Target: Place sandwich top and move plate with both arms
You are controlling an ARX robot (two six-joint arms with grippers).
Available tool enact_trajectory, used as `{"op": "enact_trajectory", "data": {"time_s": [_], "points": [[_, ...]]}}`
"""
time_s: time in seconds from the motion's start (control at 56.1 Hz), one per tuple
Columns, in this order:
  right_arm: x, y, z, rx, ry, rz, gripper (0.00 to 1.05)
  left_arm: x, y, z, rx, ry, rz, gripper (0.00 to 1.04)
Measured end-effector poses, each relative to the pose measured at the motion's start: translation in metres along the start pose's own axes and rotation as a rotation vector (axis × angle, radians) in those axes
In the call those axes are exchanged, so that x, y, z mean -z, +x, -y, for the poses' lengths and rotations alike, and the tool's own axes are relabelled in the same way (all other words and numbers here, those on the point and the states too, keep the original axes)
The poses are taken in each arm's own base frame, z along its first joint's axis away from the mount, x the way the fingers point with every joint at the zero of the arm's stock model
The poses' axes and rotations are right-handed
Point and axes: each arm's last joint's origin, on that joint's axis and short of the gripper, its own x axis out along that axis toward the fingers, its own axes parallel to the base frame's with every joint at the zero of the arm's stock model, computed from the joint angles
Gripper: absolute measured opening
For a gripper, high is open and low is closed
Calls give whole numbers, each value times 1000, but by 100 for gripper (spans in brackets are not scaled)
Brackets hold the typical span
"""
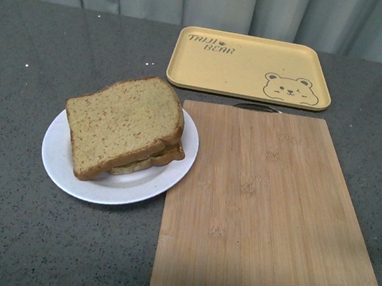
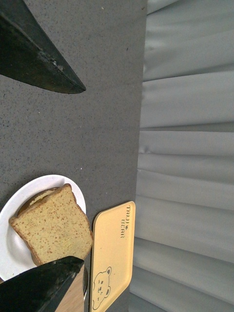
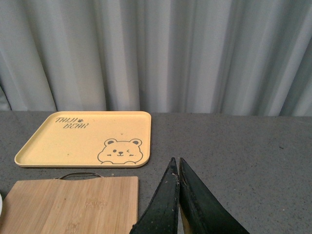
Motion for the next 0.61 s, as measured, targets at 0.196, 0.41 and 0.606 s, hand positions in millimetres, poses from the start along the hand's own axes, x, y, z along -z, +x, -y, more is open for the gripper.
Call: {"op": "enact_trajectory", "data": {"time_s": [0.196,0.41,0.606], "points": [[0,-17,12,0,1,-1,1,0,0,0,0,0,0,98],[0,-37,13,3,1,0,1,0,0,0,0,0,0,98],[-1,-47,13,3,1,6,1,0,0,0,0,0,0,98]]}}
